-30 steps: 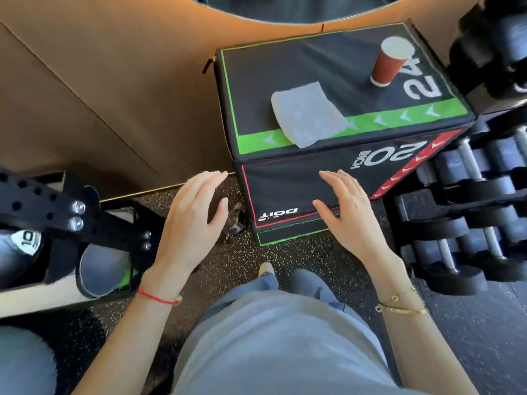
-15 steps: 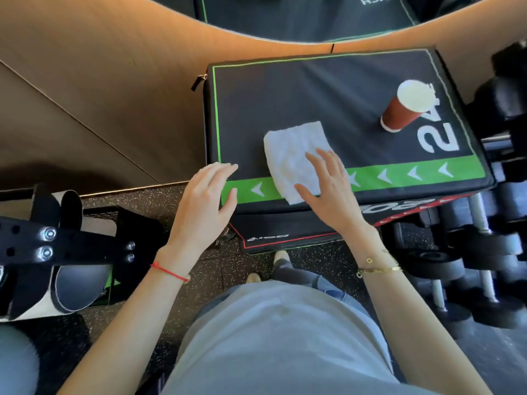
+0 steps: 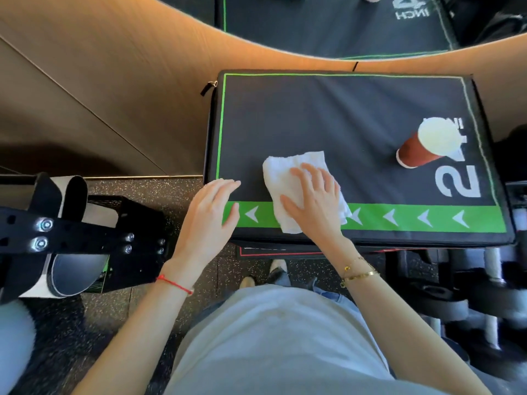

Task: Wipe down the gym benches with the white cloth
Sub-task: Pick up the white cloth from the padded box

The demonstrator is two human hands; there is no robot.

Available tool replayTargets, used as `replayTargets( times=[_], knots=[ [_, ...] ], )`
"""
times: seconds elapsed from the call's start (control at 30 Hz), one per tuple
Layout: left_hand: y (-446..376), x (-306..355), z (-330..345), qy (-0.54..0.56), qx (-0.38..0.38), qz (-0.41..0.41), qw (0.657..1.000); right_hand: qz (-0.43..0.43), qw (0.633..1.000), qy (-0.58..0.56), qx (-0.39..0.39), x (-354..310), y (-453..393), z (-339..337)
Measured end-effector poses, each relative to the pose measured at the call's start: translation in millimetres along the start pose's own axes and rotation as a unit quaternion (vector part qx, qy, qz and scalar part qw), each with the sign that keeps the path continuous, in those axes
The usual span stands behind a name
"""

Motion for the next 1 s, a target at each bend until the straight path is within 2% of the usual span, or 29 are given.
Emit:
replayTargets(
  times=[0.17,0.27,0.4,0.67,1.0],
  knots=[
    [2.6,4.7,1.8,-0.002,-0.007,0.008,1.0,-0.026,1.0,-0.006,0.017,-7.4,10.4,-6.2],
    [4.0,7.9,0.0,0.002,-0.005,0.025,1.0,-0.024,0.999,-0.026,0.019,-7.0,17.6,-12.2],
    [8.4,10.4,-2.9,-0.002,0.002,0.057,0.998,0.002,0.997,-0.053,0.061,-1.9,43.2,-20.8],
    [26.2,2.7,-5.6,-0.008,-0.036,0.168,0.985,0.117,0.981,-0.087,0.13,-17.2,122.0,-9.2],
    [96.6,-31.2,-16.4,-0.049,-0.125,0.332,0.934,0.29,0.928,-0.092,0.215,-110.6,256.1,53.8]
  ],
)
Point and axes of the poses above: each hand's wrist, its own y-axis away from the middle knuckle, its own z-axis out of the palm, x = y × z, the point moved 5 cm from there along -y, towards the middle knuckle, and after that the axes turned 12 degrees about -x, right-handed, at the moved point
